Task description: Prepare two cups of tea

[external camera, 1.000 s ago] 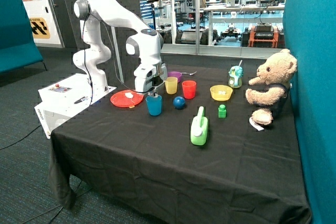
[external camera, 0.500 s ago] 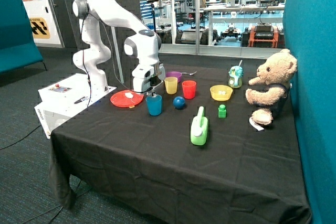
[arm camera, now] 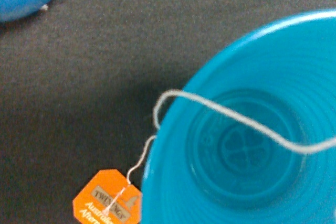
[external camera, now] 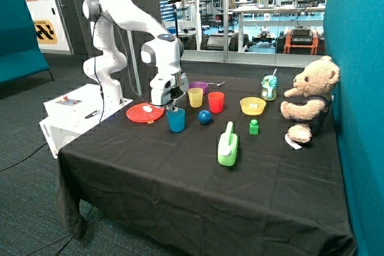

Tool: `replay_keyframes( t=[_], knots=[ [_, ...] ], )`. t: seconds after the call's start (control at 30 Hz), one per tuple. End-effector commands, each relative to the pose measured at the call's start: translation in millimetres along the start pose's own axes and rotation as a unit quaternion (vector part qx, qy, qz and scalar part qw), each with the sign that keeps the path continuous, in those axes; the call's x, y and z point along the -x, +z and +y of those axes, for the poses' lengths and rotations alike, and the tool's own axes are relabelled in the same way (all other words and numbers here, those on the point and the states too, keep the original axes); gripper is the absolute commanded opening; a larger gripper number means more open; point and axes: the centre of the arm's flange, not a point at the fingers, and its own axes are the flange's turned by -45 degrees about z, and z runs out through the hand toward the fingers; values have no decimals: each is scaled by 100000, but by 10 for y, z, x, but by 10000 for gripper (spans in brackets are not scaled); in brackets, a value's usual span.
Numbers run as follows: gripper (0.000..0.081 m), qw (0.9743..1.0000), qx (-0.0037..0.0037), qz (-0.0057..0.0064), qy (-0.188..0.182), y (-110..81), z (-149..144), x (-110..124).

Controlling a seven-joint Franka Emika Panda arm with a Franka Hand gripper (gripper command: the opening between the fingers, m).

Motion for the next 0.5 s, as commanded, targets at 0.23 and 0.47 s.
replay_keyframes(
  t=[0.23, 0.47],
  knots=[
    [401, 99999, 89, -308, 60, -44, 18, -113],
    [460, 99999, 88, -308, -372, -82, -27, -146]
  ],
)
